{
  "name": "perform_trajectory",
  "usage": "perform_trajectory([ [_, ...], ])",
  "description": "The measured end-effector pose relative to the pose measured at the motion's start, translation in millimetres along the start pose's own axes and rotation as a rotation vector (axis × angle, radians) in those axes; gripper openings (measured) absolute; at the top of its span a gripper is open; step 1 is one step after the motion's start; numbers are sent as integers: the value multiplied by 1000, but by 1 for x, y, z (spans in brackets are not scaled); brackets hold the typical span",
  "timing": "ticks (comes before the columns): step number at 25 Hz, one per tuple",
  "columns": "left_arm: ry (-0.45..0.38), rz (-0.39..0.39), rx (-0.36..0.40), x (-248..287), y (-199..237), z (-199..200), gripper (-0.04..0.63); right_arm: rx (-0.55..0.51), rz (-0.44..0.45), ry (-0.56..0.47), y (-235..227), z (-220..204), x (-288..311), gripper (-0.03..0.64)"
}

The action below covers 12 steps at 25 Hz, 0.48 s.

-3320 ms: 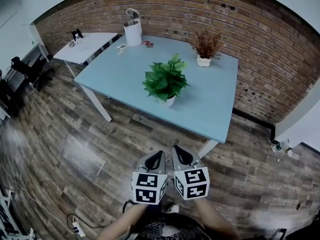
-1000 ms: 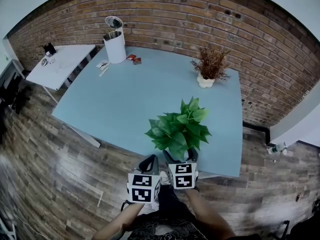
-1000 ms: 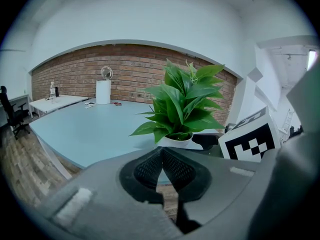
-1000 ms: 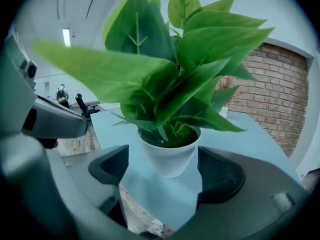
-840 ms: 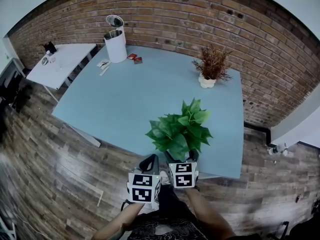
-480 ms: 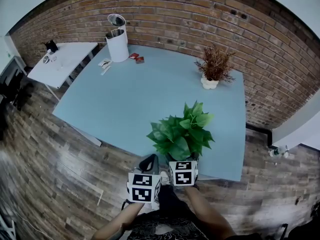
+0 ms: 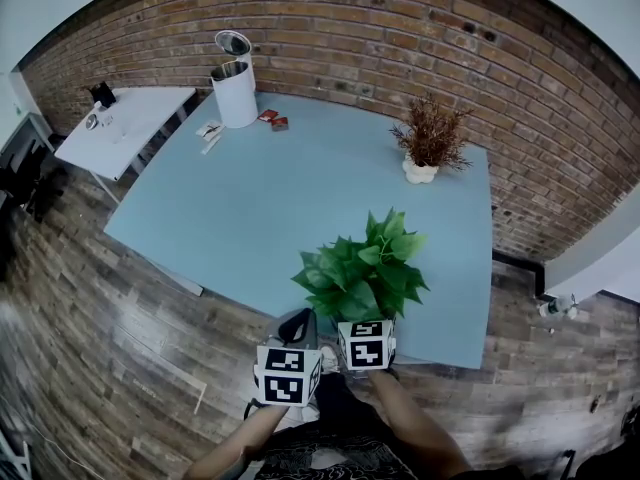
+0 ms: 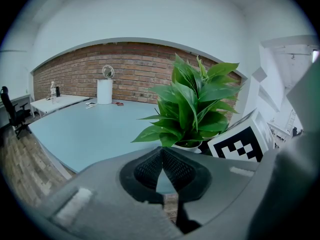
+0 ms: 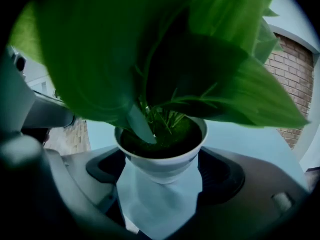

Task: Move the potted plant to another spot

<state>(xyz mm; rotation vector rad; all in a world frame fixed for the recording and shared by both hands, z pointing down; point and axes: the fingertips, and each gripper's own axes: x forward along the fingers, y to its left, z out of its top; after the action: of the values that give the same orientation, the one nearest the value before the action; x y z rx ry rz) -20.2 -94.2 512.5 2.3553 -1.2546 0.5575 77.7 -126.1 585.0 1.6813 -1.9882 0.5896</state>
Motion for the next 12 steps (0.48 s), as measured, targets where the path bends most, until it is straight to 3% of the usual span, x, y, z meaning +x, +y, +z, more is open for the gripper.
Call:
perform_trajectory([
  [12, -9, 0, -9, 9, 11, 13, -2, -1, 8, 28, -1, 10, 17, 449],
])
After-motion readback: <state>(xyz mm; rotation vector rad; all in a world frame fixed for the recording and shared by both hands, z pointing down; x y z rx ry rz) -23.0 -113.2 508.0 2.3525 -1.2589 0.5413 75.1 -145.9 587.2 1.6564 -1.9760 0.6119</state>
